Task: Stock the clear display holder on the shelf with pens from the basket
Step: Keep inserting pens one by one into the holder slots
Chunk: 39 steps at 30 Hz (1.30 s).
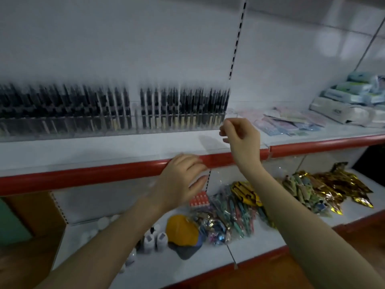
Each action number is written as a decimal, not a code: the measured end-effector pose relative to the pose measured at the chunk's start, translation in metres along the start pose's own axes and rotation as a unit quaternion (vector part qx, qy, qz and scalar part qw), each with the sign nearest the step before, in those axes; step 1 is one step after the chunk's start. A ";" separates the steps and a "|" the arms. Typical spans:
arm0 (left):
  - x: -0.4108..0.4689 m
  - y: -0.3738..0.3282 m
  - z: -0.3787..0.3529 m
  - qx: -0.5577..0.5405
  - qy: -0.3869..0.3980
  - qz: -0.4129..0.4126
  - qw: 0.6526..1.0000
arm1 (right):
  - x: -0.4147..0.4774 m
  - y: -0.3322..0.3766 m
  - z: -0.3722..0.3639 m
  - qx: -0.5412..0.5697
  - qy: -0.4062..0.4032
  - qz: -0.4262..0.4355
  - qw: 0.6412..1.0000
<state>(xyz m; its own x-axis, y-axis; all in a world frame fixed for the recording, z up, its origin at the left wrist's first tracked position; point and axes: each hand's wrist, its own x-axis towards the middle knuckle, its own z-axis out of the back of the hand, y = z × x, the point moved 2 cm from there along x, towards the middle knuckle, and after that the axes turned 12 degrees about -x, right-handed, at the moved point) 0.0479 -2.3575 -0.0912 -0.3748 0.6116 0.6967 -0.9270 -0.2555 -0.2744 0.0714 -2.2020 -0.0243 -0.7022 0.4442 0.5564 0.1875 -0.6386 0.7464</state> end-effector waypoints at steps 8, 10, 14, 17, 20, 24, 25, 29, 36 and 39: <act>-0.222 0.027 -0.015 -0.124 0.092 0.300 0.941 | -0.201 -0.053 -0.096 -0.020 0.259 -0.048 0.964; -0.279 0.033 -0.037 -0.133 0.142 0.358 0.913 | -0.255 -0.089 -0.120 -0.044 0.321 -0.110 0.940; -0.385 0.045 -0.090 -0.141 0.267 0.422 0.855 | -0.349 -0.169 -0.157 -0.129 0.416 -0.203 0.877; -0.457 0.049 -0.133 -0.150 0.369 0.447 0.801 | -0.414 -0.218 -0.176 -0.180 0.488 -0.268 0.811; -0.513 0.051 -0.175 -0.145 0.452 0.453 0.755 | -0.467 -0.257 -0.190 -0.234 0.547 -0.291 0.749; -0.552 0.067 -0.215 -0.119 0.487 0.464 0.730 | -0.508 -0.300 -0.214 -0.279 0.604 -0.273 0.695; -0.559 0.072 -0.222 -0.113 0.495 0.468 0.723 | -0.515 -0.309 -0.220 -0.287 0.616 -0.271 0.682; -0.574 0.081 -0.241 -0.078 0.553 0.447 0.699 | -0.538 -0.334 -0.243 -0.323 0.671 -0.249 0.620; -0.575 0.083 -0.252 -0.115 0.578 0.446 0.673 | -0.544 -0.339 -0.260 -0.337 0.703 -0.247 0.575; -0.571 0.079 -0.259 -0.091 0.596 0.422 0.677 | -0.539 -0.338 -0.260 -0.333 0.698 -0.261 0.577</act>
<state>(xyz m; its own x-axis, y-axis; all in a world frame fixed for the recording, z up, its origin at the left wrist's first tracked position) 0.1865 -2.5327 -0.6824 -0.4134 0.5033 -0.7589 -0.3226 -0.8603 -0.3948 0.2081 -2.3894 -0.6713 -0.4994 0.0425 -0.8653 -0.2797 -0.9532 0.1146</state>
